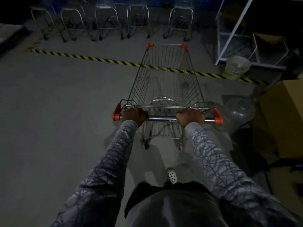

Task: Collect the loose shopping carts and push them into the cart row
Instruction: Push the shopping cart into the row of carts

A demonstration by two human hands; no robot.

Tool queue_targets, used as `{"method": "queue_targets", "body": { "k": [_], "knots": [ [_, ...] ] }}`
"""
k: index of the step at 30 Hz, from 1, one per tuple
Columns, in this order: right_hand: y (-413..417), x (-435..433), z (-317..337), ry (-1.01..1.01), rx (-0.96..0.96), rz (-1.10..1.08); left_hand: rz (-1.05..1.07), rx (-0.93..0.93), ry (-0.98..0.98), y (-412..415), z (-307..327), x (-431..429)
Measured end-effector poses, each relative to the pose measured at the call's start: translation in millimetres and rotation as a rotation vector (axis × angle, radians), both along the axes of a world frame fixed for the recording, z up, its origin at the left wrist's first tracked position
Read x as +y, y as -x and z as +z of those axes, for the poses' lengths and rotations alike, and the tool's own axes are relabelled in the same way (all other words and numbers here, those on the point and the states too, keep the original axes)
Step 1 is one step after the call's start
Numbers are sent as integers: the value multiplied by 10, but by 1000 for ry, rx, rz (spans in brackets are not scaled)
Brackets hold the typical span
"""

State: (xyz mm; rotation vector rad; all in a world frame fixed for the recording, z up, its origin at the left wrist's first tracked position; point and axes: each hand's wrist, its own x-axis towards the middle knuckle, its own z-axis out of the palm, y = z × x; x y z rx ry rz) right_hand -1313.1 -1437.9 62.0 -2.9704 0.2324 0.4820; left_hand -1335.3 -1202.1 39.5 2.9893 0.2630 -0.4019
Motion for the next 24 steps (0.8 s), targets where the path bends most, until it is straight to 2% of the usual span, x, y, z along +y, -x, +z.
{"method": "queue_targets", "body": {
  "k": [8, 14, 20, 24],
  "knots": [
    [-1581, 599, 6, 42, 61, 27, 69, 32, -34, -1494, 32, 483],
    [-2763, 1271, -65, 50, 25, -41, -73, 44, -41, -2888, -4, 1237],
    [-3729, 1847, -21, 29, 20, -142, -173, 65, 81, -4065, 90, 1848],
    [-4318, 2063, 39, 6, 51, -207, -194, 83, 89, -4778, 75, 2045]
  ]
}}
